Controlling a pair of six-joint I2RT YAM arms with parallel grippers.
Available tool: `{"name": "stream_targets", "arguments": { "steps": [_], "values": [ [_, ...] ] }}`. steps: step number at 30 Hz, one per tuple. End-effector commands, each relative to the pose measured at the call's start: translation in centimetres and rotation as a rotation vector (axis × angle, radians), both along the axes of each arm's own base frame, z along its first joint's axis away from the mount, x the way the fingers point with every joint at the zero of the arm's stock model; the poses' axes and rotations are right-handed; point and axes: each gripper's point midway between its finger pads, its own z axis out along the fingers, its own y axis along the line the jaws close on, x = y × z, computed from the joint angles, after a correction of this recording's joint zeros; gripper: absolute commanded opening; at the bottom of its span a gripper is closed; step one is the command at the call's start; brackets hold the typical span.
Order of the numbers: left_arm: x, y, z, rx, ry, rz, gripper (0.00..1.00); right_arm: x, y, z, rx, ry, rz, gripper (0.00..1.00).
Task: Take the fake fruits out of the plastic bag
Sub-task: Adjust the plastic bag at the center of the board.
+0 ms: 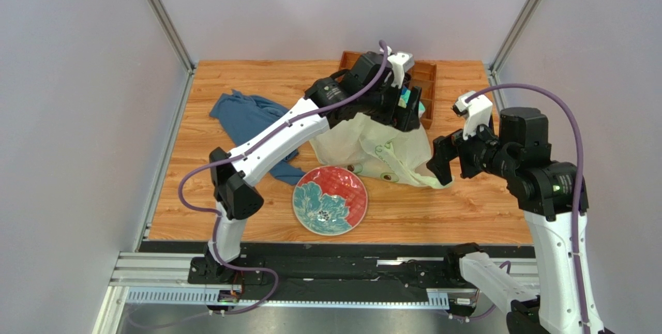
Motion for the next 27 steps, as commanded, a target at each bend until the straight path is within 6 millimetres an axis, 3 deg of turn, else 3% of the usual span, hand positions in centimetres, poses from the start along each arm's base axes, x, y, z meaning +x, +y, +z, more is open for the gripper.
{"name": "stream_targets", "arguments": {
  "steps": [1, 6, 7, 10, 13, 17, 21, 23, 24, 26, 27],
  "values": [
    [5.4, 1.9, 0.9, 0.062, -0.118, 0.396, 0.99, 0.9, -0.3, -1.9, -0.008, 0.044, -0.041, 1.00],
    [5.6, 2.0, -1.5, 0.099, -0.072, 0.439, 0.99, 0.5, 0.1, -4.7, -0.074, 0.057, 0.088, 1.00],
    [6.0, 1.8, -2.5, 0.114, -0.067, 0.448, 0.99, 0.4, 0.1, -6.1, -0.093, 0.073, 0.123, 1.00],
    [6.9, 0.4, -3.1, 0.094, -0.077, 0.443, 0.97, 0.2, 0.5, -6.7, -0.150, -0.009, 0.259, 1.00],
    [7.2, -0.4, -1.8, 0.050, -0.098, 0.428, 0.93, -0.1, 0.8, -8.1, -0.197, -0.039, 0.366, 1.00],
    [7.5, 0.2, -1.5, 0.041, -0.088, 0.412, 0.91, -0.2, 1.1, -10.3, -0.221, -0.009, 0.443, 1.00],
    [8.4, 1.1, -2.1, 0.050, -0.081, 0.384, 0.69, 0.2, 1.7, -12.8, -0.231, 0.006, 0.506, 1.00],
    [8.2, 1.2, -2.5, 0.054, -0.070, 0.354, 0.60, 1.5, 1.9, -13.4, -0.257, -0.026, 0.507, 1.00],
    [8.3, 1.5, -2.5, 0.059, -0.074, 0.348, 0.48, 1.9, 2.1, -14.0, -0.269, -0.033, 0.508, 1.00],
    [8.1, 2.0, -2.6, 0.065, -0.067, 0.327, 0.31, 4.3, 1.6, -15.3, -0.318, -0.080, 0.432, 0.98],
    [8.6, 2.9, -2.8, 0.082, -0.074, 0.332, 0.18, 5.5, 1.3, -15.7, -0.335, -0.092, 0.389, 0.89]
  ]
}}
